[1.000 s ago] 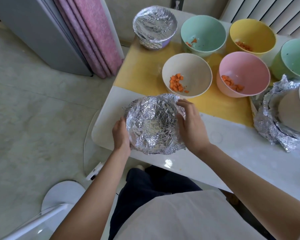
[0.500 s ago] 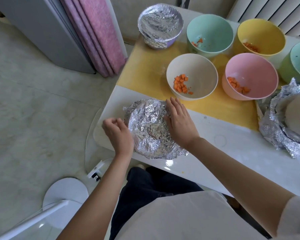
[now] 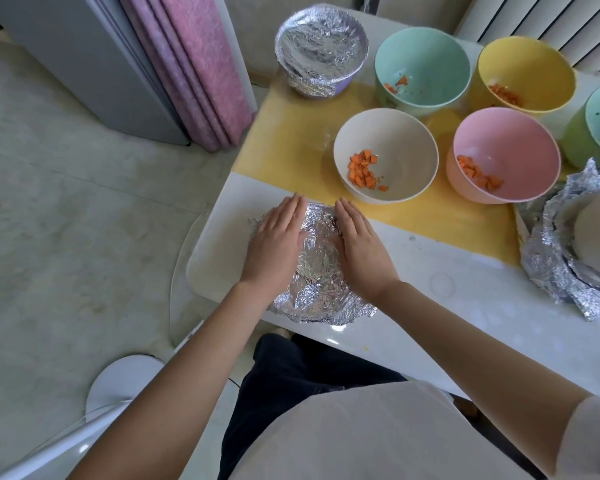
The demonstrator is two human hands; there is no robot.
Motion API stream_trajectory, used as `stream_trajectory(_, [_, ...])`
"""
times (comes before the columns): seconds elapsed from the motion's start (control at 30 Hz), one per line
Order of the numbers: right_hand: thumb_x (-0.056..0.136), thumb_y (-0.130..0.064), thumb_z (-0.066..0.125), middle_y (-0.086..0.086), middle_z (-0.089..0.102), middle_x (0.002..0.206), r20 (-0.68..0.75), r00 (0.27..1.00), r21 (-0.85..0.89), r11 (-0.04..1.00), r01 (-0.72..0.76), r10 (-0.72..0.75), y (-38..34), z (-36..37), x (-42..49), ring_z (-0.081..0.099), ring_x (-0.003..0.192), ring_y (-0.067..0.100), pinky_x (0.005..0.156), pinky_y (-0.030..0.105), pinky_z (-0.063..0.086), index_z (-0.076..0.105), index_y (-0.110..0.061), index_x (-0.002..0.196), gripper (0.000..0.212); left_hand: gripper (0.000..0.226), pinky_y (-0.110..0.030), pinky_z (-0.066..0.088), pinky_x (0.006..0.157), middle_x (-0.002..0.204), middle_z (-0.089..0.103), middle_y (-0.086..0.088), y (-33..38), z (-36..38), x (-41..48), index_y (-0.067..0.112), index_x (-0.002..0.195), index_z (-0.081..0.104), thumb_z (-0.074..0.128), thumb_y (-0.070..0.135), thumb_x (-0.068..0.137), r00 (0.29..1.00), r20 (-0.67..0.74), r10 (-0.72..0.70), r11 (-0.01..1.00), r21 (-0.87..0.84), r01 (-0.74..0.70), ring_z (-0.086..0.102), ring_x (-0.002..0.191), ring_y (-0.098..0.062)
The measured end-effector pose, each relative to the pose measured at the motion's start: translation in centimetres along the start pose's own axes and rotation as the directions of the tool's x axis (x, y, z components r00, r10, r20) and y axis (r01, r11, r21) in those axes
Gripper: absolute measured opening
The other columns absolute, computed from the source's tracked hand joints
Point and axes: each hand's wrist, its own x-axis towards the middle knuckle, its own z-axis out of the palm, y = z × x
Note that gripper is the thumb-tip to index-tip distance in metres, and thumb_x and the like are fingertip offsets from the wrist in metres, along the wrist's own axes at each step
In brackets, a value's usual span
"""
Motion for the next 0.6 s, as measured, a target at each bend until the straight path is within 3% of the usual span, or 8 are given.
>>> stream_trajectory(0.07, [0.1, -0.015, 0.037, 0.012, 0.036, 0.147, -0.032, 0.997, 0.175, 0.983, -0.06, 0.066, 0.1, -0.2, -0.1, 0.034, 0.136, 0.025, 0.11, 0.025, 0.025, 0.033, -0.004, 0.143, 0.044, 0.042, -0.031, 0.032, 0.106, 0.145, 0.041, -0.006, -0.3, -0.2, 0.2, 0.009, 0.142, 0.037, 0.039, 0.014, 0.1, 0.997, -0.047, -0.062, 0.98, -0.193, 0.052, 0.04, 0.13, -0.022])
stream_trajectory(0.17, [0.101, -0.012, 0.037, 0.004, 0.05, 0.137, -0.057, 0.972, 0.434, 0.883, -0.18, 0.226, 0.2, -0.2, -0.2, 0.046, 0.125, 0.017, 0.101, 0.013, 0.029, 0.044, -0.011, 0.138, 0.038, 0.037, -0.026, 0.044, 0.097, 0.131, 0.056, -0.002, -1.1, -0.9, 0.6, 0.014, 0.132, 0.052, 0.039, 0.005, 0.098, 0.98, -0.057, -0.191, 0.873, -0.467, 0.142, 0.054, 0.115, -0.014])
stream_trajectory(0.23, [0.101, -0.013, 0.036, 0.001, 0.055, 0.132, -0.038, 0.951, 0.54, 0.808, -0.238, 0.306, 0.1, -0.2, -0.1, 0.048, 0.122, 0.012, 0.099, 0.01, 0.029, 0.048, -0.013, 0.135, 0.036, 0.036, -0.026, 0.049, 0.082, 0.115, 0.065, -0.004, -1.5, -0.8, 0.7, 0.015, 0.127, 0.057, 0.04, 0.003, 0.098, 0.972, -0.047, -0.231, 0.809, -0.564, 0.164, 0.061, 0.088, -0.011])
stream_trajectory(0.3, [0.102, -0.017, 0.035, -0.004, 0.055, 0.127, -0.018, 0.939, 0.588, 0.763, -0.268, 0.344, 0.0, -0.3, -0.1, 0.047, 0.117, 0.006, 0.096, 0.007, 0.03, 0.049, -0.013, 0.134, 0.035, 0.032, -0.028, 0.046, 0.06, 0.099, 0.07, -0.004, -2.1, -0.4, 0.7, 0.019, 0.123, 0.059, 0.041, 0.008, 0.099, 0.966, -0.027, -0.258, 0.745, -0.642, 0.181, 0.051, 0.058, -0.014])
stream_trajectory(0.33, [0.102, -0.018, 0.035, -0.007, 0.055, 0.122, -0.005, 0.933, 0.603, 0.746, -0.285, 0.36, 0.0, -0.3, -0.1, 0.047, 0.113, 0.003, 0.092, 0.005, 0.031, 0.049, -0.013, 0.134, 0.035, 0.031, -0.025, 0.046, 0.063, 0.099, 0.07, 0.0, -2.4, -0.1, 0.7, 0.019, 0.122, 0.06, 0.042, 0.011, 0.099, 0.961, 0.001, -0.275, 0.698, -0.687, 0.2, 0.052, 0.061, -0.011])
stream_trajectory(0.43, [0.102, -0.02, 0.035, -0.015, 0.057, 0.103, 0.016, 0.923, 0.624, 0.717, -0.311, 0.386, 0.0, -0.1, 0.0, 0.052, 0.094, -0.001, 0.08, 0.002, 0.035, 0.051, -0.014, 0.13, 0.033, 0.029, -0.018, 0.041, 0.097, 0.119, 0.063, 0.005, -2.7, 0.2, 0.6, 0.013, 0.123, 0.058, 0.04, 0.011, 0.1, 0.942, 0.104, -0.319, 0.535, -0.8, 0.27, 0.057, 0.109, -0.003])
stream_trajectory(0.6, [0.102, -0.018, 0.035, -0.009, 0.059, 0.11, 0.008, 0.916, 0.63, 0.71, -0.316, 0.4, 0.2, 0.1, 0.1, 0.052, 0.101, 0.003, 0.083, -0.002, 0.033, 0.055, -0.013, 0.126, 0.032, 0.029, -0.01, 0.037, 0.098, 0.121, 0.06, 0.005, -2.3, 0.1, 0.5, 0.01, 0.123, 0.057, 0.039, 0.011, 0.1, 0.934, 0.13, -0.333, 0.466, -0.838, 0.283, 0.052, 0.114, 0.005])
